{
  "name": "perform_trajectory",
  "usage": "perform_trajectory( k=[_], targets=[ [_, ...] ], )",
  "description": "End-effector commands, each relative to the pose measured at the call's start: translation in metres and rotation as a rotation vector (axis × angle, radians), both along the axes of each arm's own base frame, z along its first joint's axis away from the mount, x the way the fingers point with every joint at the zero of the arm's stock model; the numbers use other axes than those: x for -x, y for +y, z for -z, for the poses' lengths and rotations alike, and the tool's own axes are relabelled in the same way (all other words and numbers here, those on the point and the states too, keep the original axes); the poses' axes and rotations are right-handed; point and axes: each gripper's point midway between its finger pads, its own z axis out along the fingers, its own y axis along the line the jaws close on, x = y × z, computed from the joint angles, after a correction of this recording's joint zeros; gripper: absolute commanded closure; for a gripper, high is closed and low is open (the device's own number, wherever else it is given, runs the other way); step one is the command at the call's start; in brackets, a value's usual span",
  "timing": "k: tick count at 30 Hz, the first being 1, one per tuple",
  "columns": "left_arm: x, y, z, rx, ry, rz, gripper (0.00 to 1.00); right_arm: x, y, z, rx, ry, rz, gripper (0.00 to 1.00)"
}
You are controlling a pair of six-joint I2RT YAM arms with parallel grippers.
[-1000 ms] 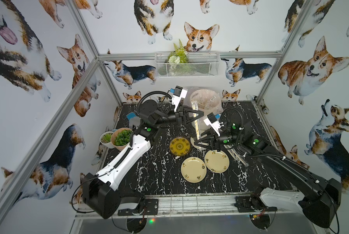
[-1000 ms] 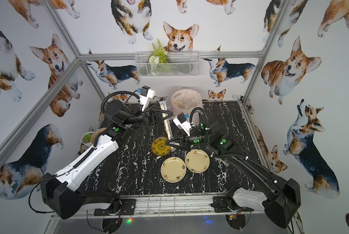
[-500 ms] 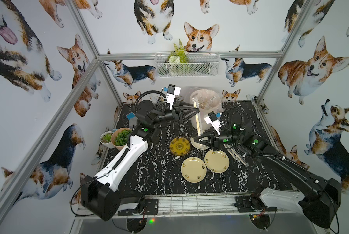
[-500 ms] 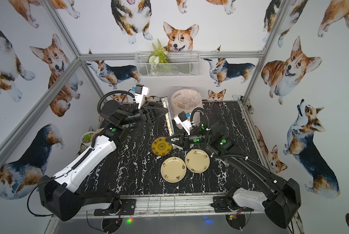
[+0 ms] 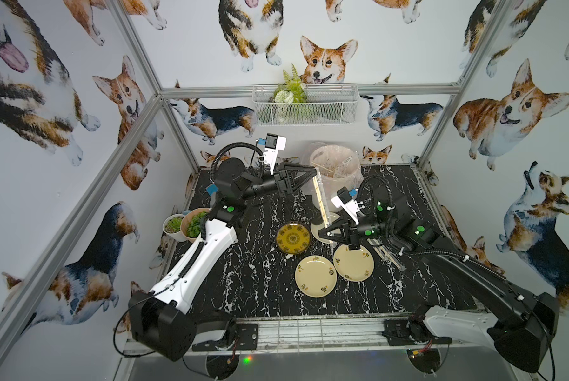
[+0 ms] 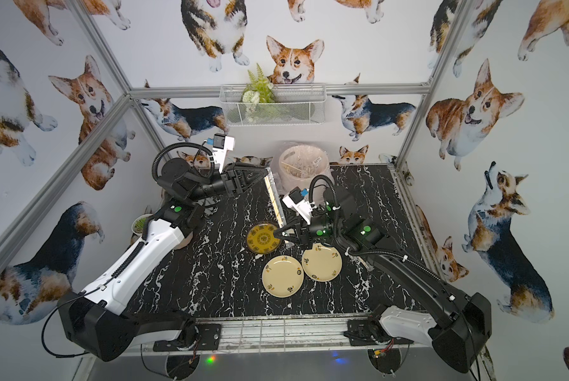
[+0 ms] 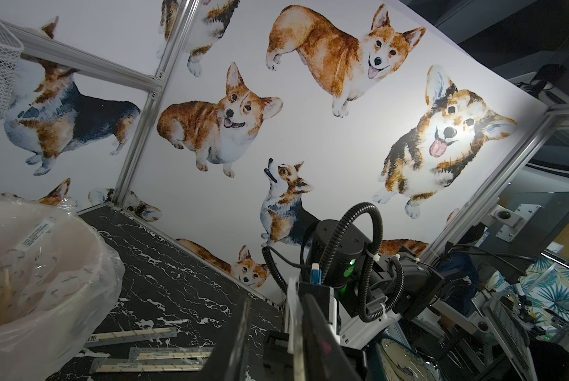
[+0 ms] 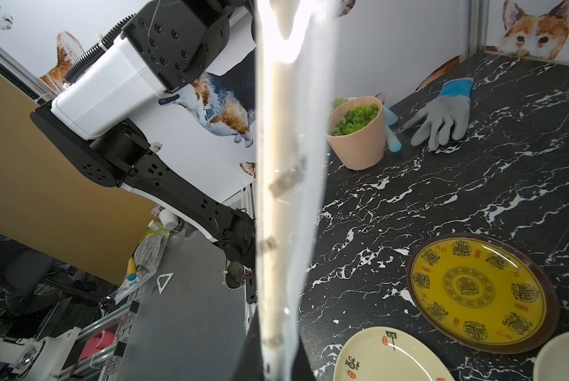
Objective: Remove the packaging of disposable chopsticks
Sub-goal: Remove the packet bag from the disposable chopsticks.
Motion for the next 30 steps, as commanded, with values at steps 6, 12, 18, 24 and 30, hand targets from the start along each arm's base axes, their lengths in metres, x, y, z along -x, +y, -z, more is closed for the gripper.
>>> perform_trajectory(
  k=[6, 12, 18, 24, 30],
  targets=[
    [0.015, 0.000, -0.009, -0.008, -0.042, 0.060, 1.00, 0.005, -0.001, 0.001, 0.034, -0.013, -0.029, 1.00],
    [0.015, 0.002, -0.007, -0.022, -0.042, 0.044, 1.00, 0.005, -0.001, 0.000, 0.041, -0.009, -0.031, 1.00],
    [0.013, 0.002, 0.000, -0.047, -0.047, 0.030, 0.83, 0.004, 0.001, -0.001, 0.047, -0.001, -0.043, 1.00],
    [0.010, 0.004, -0.002, -0.050, -0.071, -0.009, 1.00, 0.006, 0.000, 0.001, 0.056, 0.007, -0.042, 1.00],
    [0.001, 0.010, 0.011, -0.118, -0.101, -0.118, 1.00, 0.012, -0.001, -0.004, 0.045, 0.046, -0.065, 1.00]
  ],
)
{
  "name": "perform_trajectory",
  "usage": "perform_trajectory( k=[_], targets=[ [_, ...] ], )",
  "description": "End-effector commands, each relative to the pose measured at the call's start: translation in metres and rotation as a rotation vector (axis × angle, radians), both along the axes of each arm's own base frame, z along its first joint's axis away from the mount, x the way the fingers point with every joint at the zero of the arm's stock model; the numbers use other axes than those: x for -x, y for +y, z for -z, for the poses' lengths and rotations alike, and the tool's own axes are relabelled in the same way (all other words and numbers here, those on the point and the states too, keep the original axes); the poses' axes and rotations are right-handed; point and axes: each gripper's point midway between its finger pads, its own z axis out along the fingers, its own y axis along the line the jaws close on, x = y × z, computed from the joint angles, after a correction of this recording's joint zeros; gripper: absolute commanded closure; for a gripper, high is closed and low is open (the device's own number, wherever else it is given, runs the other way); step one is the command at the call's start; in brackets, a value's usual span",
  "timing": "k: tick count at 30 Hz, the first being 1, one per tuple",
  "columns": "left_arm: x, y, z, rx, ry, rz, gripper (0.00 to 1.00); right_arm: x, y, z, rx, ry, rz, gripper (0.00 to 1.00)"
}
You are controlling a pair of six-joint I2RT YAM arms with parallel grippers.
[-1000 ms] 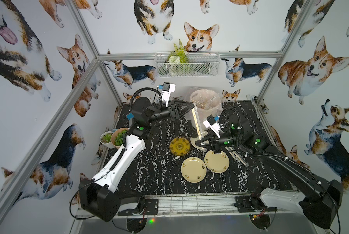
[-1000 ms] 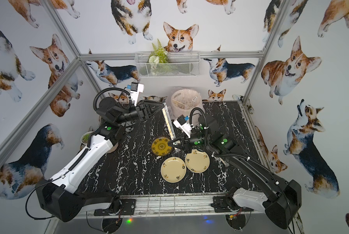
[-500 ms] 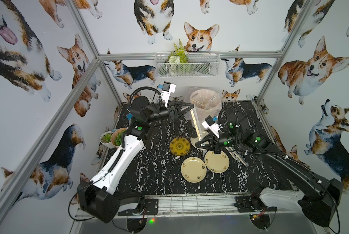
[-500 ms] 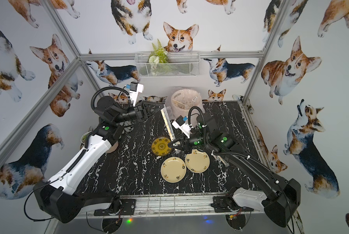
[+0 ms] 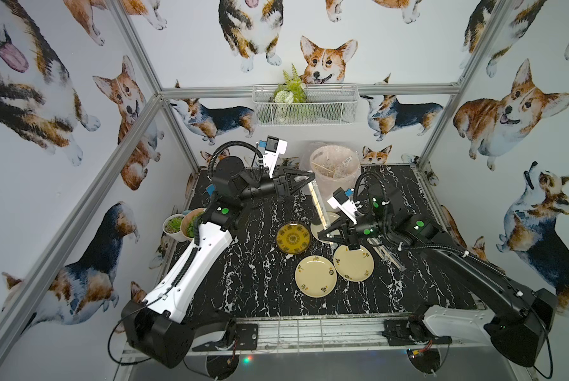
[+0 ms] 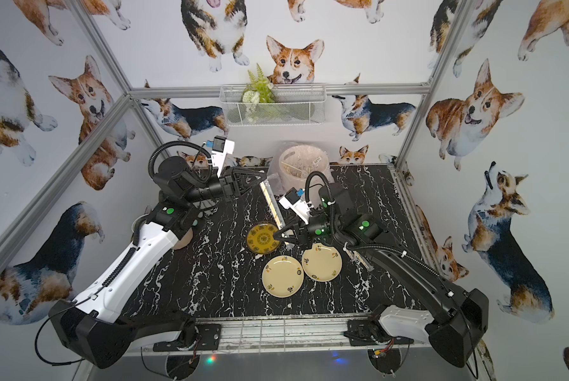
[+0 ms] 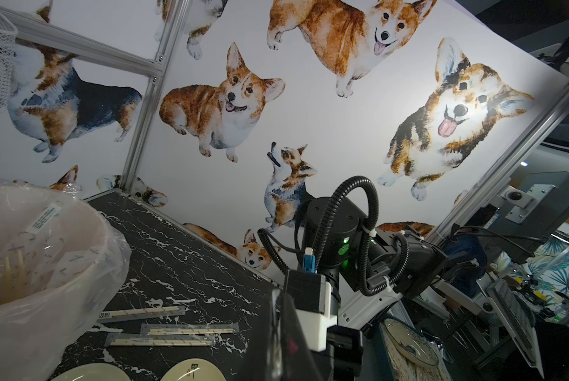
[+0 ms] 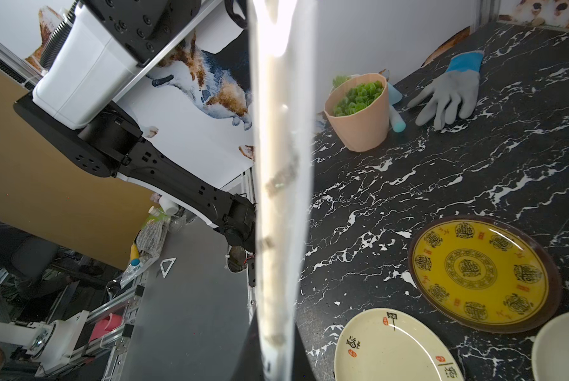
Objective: Remove the packaging of disposable chopsticks
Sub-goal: Remove the packet bag from the disposable chopsticks.
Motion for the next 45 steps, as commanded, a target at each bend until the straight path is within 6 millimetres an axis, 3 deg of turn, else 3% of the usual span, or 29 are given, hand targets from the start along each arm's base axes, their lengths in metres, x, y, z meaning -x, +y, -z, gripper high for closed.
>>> perform_trajectory(
  k=[1, 8, 15, 20, 29, 40, 45],
  targets=[
    [-0.010, 0.005, 0.007, -0.049, -0.087, -0.099, 1.00, 0.012, -0.001, -0.010, -0.023, 0.034, -0.048, 1.00],
    [-0.020, 0.007, 0.020, -0.075, -0.084, -0.177, 1.00, 0.018, 0.000, -0.028, -0.058, 0.140, -0.061, 1.00],
    [-0.017, 0.007, 0.023, -0.092, -0.137, -0.257, 1.00, 0.003, 0.006, -0.046, -0.059, 0.236, 0.032, 1.00],
    [-0.026, 0.010, 0.027, -0.082, -0.149, -0.319, 1.00, -0.016, 0.018, -0.066, -0.063, 0.368, 0.115, 1.00],
    [-0.030, 0.008, 0.023, -0.037, -0.128, -0.320, 1.00, -0.039, 0.024, -0.067, -0.069, 0.393, 0.232, 1.00],
    [-0.023, -0.006, 0.035, -0.051, -0.096, -0.287, 1.00, -0.060, 0.029, -0.074, -0.113, 0.372, 0.311, 1.00],
    [-0.022, -0.011, 0.047, -0.115, -0.114, -0.297, 1.00, -0.052, 0.037, -0.103, -0.212, 0.382, 0.228, 1.00]
  ],
)
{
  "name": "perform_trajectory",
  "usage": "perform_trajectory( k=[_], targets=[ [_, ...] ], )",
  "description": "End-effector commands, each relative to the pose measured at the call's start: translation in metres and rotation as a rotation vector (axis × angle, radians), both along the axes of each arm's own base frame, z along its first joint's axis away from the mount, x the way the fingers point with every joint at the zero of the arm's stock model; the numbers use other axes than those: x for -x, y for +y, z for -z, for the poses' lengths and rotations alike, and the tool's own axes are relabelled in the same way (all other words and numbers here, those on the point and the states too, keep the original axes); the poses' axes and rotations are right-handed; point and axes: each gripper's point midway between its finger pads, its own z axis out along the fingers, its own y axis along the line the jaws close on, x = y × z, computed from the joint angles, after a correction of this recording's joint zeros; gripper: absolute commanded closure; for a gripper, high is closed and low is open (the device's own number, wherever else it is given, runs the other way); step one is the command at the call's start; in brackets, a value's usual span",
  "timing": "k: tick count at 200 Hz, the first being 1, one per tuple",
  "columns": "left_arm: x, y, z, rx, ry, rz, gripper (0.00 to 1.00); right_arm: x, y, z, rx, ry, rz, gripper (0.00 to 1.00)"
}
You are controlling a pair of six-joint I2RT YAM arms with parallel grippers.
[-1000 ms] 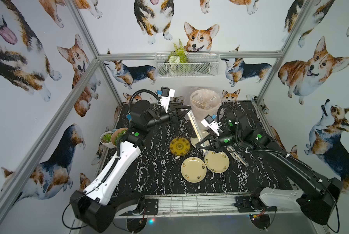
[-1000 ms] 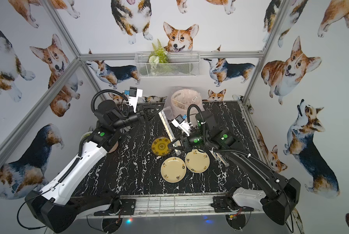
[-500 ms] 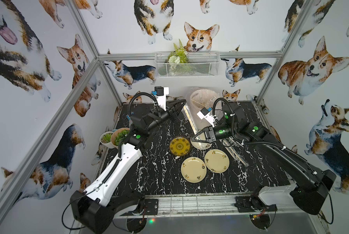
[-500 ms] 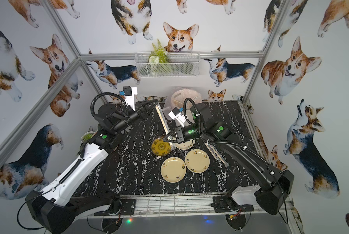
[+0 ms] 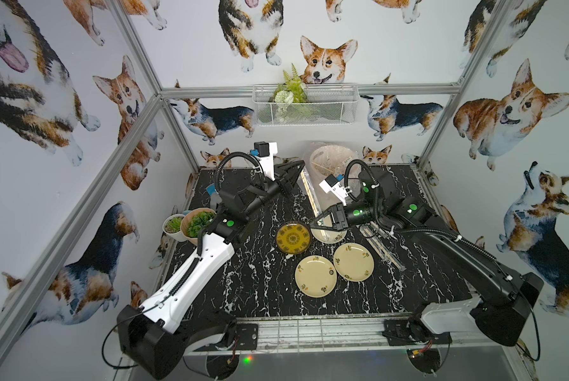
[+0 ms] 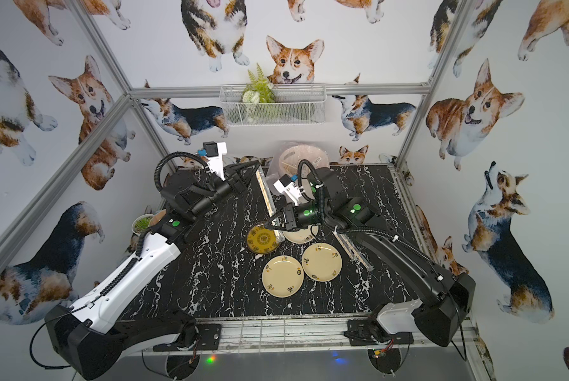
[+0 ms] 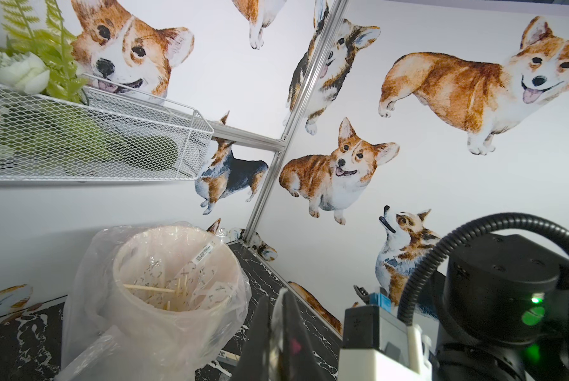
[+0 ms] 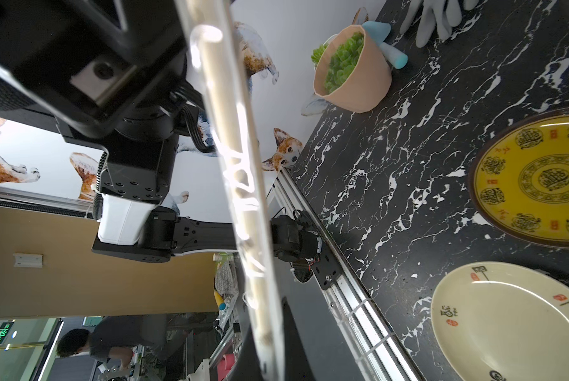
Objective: Remove the packaging of disposable chopsticks
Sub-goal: Remove the packet bag from the disposable chopsticks.
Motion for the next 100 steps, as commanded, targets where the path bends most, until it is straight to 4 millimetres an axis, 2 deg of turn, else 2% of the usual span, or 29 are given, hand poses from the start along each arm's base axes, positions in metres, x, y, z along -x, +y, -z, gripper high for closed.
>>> perform_trajectory(
  k=[1, 21, 49, 54, 60, 64, 79, 100],
  targets=[
    [0.027, -0.025, 0.037, -0.153, 0.030, 0.184, 1.00, -0.027, 0.014, -0.074, -0.248, -0.139, 0.089, 1.00],
    [0.023, -0.023, 0.039, -0.167, 0.038, 0.163, 1.00, -0.014, 0.015, -0.074, -0.235, -0.159, 0.033, 1.00],
    [0.023, -0.025, 0.030, -0.160, 0.041, 0.197, 1.00, 0.000, 0.012, -0.058, -0.213, -0.136, -0.032, 1.00],
    [0.022, -0.025, 0.029, -0.157, 0.046, 0.201, 0.88, 0.004, 0.011, -0.056, -0.215, -0.130, -0.050, 1.00],
    [0.022, -0.026, 0.027, -0.151, 0.050, 0.212, 0.70, 0.007, 0.010, -0.052, -0.210, -0.124, -0.065, 1.00],
    [0.021, -0.025, 0.025, -0.145, 0.054, 0.214, 0.63, 0.009, 0.010, -0.049, -0.205, -0.122, -0.072, 1.00],
    [0.017, -0.022, 0.020, -0.120, 0.075, 0.222, 0.59, 0.015, 0.006, -0.038, -0.183, -0.114, -0.091, 1.00],
    [0.016, -0.018, 0.013, -0.087, 0.098, 0.265, 0.58, 0.020, 0.001, -0.026, -0.152, -0.106, -0.096, 1.00]
  ],
)
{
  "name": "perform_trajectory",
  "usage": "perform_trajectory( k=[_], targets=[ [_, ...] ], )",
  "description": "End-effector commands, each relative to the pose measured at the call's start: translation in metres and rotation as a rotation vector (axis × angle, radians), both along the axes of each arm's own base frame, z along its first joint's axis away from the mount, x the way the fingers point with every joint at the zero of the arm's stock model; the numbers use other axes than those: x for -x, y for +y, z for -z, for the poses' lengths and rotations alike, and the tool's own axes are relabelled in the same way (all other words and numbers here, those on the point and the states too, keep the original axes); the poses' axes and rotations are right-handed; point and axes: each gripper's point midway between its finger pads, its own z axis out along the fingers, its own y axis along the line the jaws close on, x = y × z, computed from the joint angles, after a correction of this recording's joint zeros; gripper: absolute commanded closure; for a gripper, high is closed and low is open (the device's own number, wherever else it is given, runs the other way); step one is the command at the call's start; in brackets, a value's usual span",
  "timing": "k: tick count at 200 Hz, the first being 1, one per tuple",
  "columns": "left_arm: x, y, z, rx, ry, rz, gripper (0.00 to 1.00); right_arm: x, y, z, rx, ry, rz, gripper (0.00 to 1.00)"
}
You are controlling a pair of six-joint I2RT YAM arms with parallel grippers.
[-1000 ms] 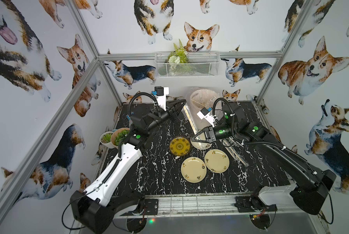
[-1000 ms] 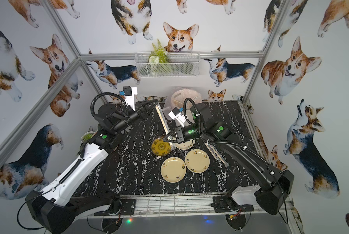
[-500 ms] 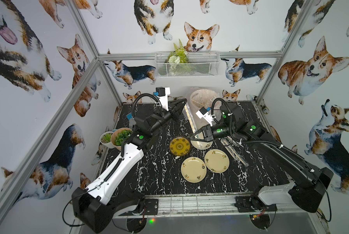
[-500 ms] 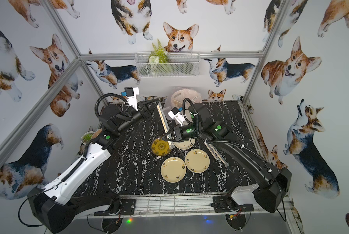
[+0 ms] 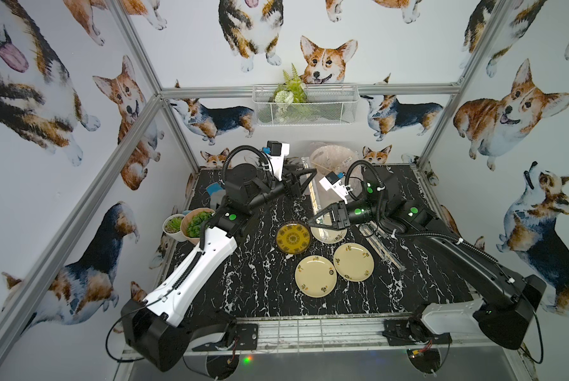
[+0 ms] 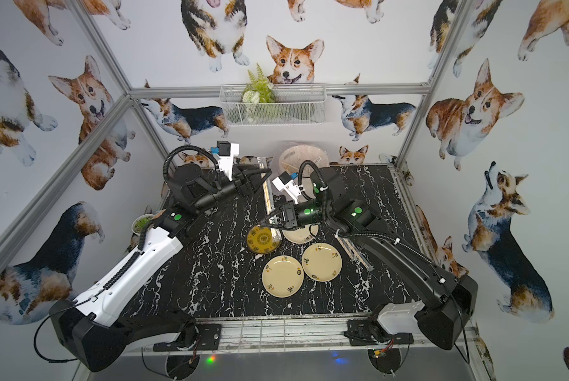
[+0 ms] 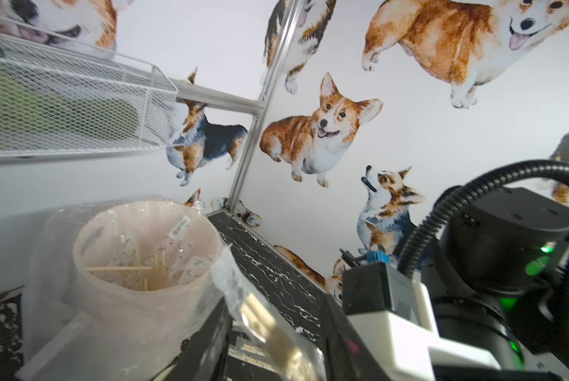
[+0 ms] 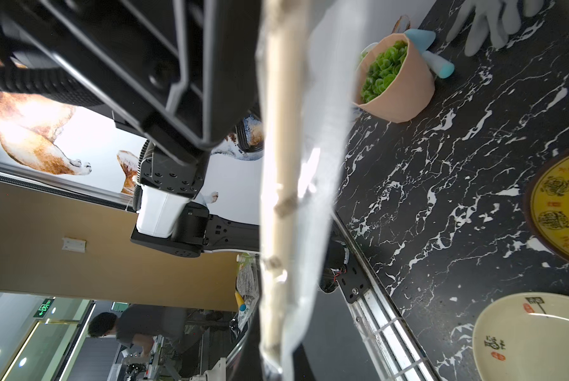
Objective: Remove the packaging of disposable chopsticks
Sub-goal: Remove the packet bag from the disposable chopsticks.
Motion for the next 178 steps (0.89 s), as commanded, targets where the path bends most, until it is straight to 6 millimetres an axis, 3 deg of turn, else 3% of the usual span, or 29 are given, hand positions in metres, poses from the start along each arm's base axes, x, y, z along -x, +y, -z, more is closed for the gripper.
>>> perform_trajectory(
  k=[1, 64, 117, 141, 159, 178],
  targets=[
    [0.010, -0.002, 0.000, 0.010, 0.053, 0.108, 0.58, 0.006, -0.001, -0.011, -0.056, -0.092, -0.034, 1.00],
    [0.006, 0.017, -0.011, 0.083, 0.114, 0.128, 0.57, 0.014, -0.007, 0.006, -0.016, -0.079, -0.053, 1.00],
    [0.004, 0.006, -0.023, 0.224, 0.230, 0.259, 0.59, 0.010, -0.007, 0.012, 0.005, -0.124, -0.046, 1.00],
    [0.006, 0.002, -0.022, 0.239, 0.258, 0.298, 0.72, 0.007, -0.007, 0.016, 0.027, -0.140, -0.041, 1.00],
    [0.008, -0.001, -0.019, 0.230, 0.271, 0.313, 1.00, 0.003, -0.008, 0.016, 0.044, -0.165, -0.018, 1.00],
    [0.009, -0.002, -0.015, 0.226, 0.287, 0.311, 1.00, -0.005, -0.010, 0.014, 0.054, -0.203, 0.032, 1.00]
  ],
)
